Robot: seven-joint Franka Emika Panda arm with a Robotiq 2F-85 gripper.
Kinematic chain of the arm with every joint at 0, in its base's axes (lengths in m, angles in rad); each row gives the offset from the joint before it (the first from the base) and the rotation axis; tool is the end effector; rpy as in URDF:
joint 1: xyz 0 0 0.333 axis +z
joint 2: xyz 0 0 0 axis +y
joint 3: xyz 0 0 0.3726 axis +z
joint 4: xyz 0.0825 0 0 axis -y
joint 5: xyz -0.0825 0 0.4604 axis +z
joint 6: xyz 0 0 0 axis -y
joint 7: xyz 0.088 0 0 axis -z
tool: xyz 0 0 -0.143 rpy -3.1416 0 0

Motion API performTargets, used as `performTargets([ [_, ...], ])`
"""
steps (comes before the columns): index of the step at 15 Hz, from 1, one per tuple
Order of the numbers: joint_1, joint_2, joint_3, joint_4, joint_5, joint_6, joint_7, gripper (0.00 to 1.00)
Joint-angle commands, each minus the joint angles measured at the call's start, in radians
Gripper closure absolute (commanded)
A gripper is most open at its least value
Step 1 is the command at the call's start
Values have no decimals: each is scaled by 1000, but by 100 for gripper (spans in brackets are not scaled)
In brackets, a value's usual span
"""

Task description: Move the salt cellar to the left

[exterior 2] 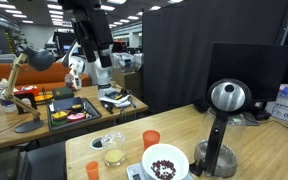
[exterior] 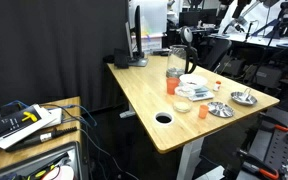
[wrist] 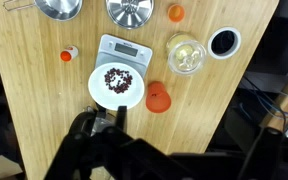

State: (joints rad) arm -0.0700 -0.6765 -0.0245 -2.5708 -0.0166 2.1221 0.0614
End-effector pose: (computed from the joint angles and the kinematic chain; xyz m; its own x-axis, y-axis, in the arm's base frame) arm 0.4099 -0.0403 0.4875 0.9638 -0.1425 0.2253 -0.1431 -0.9896 -0.0134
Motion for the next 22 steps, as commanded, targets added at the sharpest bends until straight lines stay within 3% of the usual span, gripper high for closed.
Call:
performTargets([
  [1, 0, 0, 0, 1, 0, -2, 0, 0],
  [9, 0, 9, -3, 9, 4, -4, 2, 0],
  [14, -29, 110, -23, 74, 17, -4, 58, 0],
  [21, -120, 321, -31, 175, -56, 38, 196, 0],
  [22, -98, 275, -49, 144, -25, 37, 152, 0],
])
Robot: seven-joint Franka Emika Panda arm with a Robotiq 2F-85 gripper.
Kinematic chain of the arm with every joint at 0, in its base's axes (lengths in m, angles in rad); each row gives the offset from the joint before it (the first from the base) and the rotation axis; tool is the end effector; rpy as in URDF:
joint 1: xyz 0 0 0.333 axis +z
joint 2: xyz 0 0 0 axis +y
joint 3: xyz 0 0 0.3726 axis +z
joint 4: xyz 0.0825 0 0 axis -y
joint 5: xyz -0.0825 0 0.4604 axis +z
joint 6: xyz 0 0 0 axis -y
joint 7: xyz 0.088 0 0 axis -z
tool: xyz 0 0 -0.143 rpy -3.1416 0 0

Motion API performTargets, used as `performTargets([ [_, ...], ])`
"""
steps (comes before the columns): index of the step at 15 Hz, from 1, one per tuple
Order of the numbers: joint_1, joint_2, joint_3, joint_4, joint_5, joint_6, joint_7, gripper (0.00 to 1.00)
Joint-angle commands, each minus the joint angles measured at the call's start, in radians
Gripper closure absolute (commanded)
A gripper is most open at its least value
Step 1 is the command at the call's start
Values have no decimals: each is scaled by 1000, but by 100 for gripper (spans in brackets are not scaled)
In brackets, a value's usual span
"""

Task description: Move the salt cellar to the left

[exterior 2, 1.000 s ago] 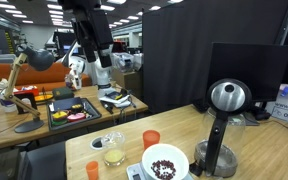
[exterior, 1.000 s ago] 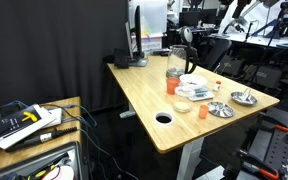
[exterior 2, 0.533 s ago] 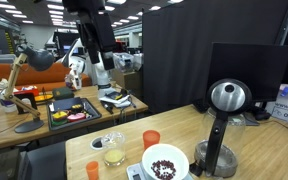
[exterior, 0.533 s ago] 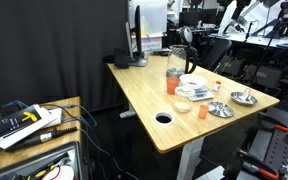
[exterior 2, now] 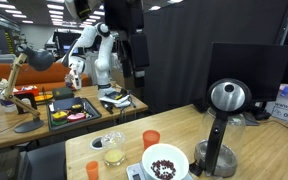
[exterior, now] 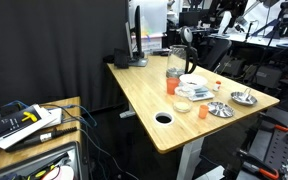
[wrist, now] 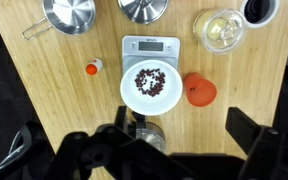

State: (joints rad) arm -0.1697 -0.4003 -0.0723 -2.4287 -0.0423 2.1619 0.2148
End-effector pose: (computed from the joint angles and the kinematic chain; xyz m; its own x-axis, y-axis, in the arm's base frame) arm 0.4717 -0.1200 0.4484 0.8999 -0.4159 0.1314 -0.4173 -0.9086 -0.0186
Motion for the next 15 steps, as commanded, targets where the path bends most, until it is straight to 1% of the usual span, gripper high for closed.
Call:
performTargets([
  [1, -2, 26, -1, 9, -10, 0, 14, 0],
  [3, -1, 48, 0, 22, -14, 1, 25, 0],
  [7, -2, 42, 1, 26, -14, 1, 28, 0],
  [10, -8, 67, 1, 43, -21, 6, 43, 0],
  [15, -29, 94, -23, 17, -23, 8, 75, 0],
])
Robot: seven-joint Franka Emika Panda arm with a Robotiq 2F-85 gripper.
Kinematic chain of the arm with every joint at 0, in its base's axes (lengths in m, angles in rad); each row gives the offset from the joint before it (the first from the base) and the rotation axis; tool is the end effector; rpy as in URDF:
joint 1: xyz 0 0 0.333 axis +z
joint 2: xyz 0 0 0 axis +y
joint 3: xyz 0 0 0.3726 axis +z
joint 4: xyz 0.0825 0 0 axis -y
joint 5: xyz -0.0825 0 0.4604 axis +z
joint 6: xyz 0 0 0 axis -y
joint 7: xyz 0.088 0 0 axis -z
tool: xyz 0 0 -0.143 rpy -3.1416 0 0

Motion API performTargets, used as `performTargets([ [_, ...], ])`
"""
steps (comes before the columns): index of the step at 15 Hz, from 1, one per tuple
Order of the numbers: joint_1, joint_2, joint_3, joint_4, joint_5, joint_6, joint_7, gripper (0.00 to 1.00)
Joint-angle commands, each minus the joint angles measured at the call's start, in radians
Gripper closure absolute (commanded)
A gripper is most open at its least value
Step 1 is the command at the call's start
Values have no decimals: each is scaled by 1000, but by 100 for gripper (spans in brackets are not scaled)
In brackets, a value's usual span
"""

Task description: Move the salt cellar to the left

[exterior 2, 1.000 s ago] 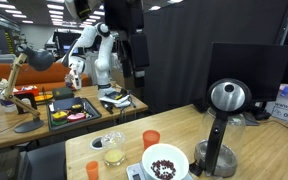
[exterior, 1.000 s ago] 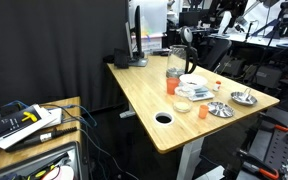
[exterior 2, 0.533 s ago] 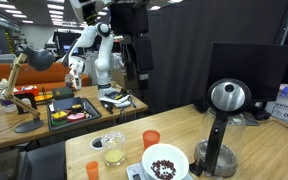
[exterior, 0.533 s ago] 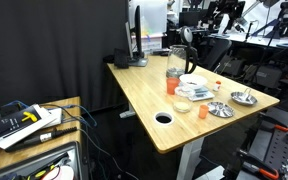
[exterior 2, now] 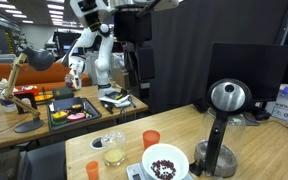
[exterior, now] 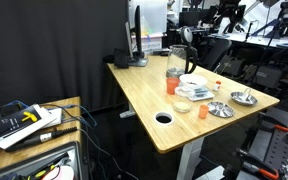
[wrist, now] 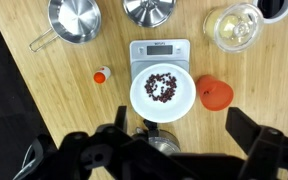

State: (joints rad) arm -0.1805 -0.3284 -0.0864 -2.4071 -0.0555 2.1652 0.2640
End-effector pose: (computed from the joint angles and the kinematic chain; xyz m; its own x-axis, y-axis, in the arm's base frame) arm 0.4817 -0.1360 0.4250 0.8749 -0.4762 0.0878 -0.4779 -0.8784 -0.0023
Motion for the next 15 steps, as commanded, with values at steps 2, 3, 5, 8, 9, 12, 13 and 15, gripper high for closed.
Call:
performTargets([
  [2, -36, 49, -24, -19, -23, 14, 44, 0],
  [3, -44, 69, -36, -20, -21, 7, 47, 0],
  [5, -56, 111, -56, -15, -15, -9, 54, 0],
  [8, -69, 173, -78, -1, -20, -19, 91, 0],
  [9, -70, 184, -82, -1, -24, -17, 105, 0],
  [12, -60, 181, -90, -16, -9, -4, 84, 0],
  [13, -60, 182, -90, -13, -9, -4, 88, 0],
  [15, -60, 180, -90, -11, -9, -5, 90, 0],
])
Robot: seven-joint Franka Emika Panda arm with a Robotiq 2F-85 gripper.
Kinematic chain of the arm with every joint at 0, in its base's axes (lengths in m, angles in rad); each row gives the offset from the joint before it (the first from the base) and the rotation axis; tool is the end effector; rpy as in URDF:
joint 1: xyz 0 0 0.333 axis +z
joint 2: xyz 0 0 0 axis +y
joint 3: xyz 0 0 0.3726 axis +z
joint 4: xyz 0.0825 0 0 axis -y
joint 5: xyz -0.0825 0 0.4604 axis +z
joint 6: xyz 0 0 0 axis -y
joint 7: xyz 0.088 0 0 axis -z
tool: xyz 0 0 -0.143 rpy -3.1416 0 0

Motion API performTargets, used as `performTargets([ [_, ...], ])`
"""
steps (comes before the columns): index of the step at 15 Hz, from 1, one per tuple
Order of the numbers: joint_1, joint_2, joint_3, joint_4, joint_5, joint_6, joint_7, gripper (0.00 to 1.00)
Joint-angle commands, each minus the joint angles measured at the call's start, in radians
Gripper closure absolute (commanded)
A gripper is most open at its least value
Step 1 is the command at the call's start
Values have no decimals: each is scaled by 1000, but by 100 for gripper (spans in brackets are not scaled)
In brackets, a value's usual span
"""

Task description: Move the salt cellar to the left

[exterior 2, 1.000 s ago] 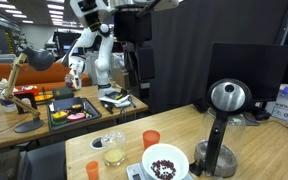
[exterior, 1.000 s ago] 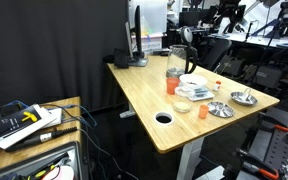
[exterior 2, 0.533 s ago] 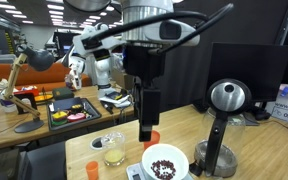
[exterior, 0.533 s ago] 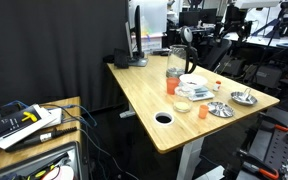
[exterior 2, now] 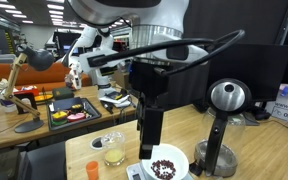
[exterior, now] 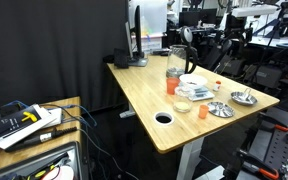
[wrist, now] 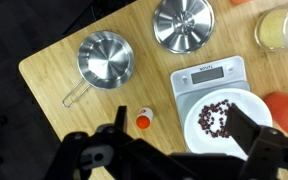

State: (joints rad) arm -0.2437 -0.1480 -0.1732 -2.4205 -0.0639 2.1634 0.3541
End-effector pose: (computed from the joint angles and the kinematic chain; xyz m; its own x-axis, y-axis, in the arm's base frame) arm 0.4590 -0.2069 0.3267 0.7404 -0.6653 -0.0960 -0.6628 -0.7464 0.0603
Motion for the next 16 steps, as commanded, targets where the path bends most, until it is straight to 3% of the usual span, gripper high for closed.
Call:
performTargets([
  [1, 3, 0, -3, 2, -1, -3, 0, 0],
  [7, 6, 93, -8, 63, 24, 8, 17, 0],
  [16, 0, 387, -83, 252, 60, -38, 57, 0],
])
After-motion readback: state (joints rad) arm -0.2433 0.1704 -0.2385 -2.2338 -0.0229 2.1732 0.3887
